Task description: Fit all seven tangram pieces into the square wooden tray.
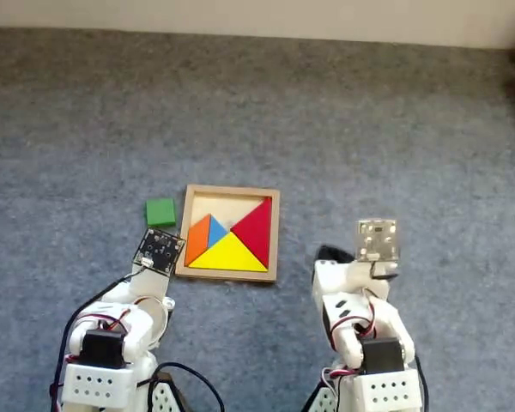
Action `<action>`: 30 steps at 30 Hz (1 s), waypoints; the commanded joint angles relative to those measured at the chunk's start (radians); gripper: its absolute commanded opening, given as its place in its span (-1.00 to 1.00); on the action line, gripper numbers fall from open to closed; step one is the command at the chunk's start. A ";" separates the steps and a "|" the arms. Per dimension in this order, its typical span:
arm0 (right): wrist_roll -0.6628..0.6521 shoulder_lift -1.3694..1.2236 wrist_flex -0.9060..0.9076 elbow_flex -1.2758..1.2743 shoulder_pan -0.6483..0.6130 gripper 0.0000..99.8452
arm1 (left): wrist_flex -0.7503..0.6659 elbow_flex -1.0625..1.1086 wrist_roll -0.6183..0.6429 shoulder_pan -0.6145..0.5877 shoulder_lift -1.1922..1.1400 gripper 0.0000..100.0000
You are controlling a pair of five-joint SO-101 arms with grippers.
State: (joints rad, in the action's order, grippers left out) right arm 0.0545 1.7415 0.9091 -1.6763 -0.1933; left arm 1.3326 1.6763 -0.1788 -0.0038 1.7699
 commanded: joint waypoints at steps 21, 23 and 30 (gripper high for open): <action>-0.011 -0.013 0.199 -0.139 0.010 -0.98 | 0.006 0.019 -0.003 -0.001 0.038 -0.99; -0.011 -0.013 0.199 -0.139 0.010 -0.98 | 0.006 0.019 -0.003 -0.001 0.038 -0.99; -0.011 0.097 0.246 -0.139 0.008 -0.98 | 0.006 0.019 -0.003 0.004 0.038 -0.99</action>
State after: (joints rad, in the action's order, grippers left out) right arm 0.0545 1.7599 1.1193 -1.6763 -0.1933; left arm 1.3326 1.6763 -0.1788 -0.0038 1.7699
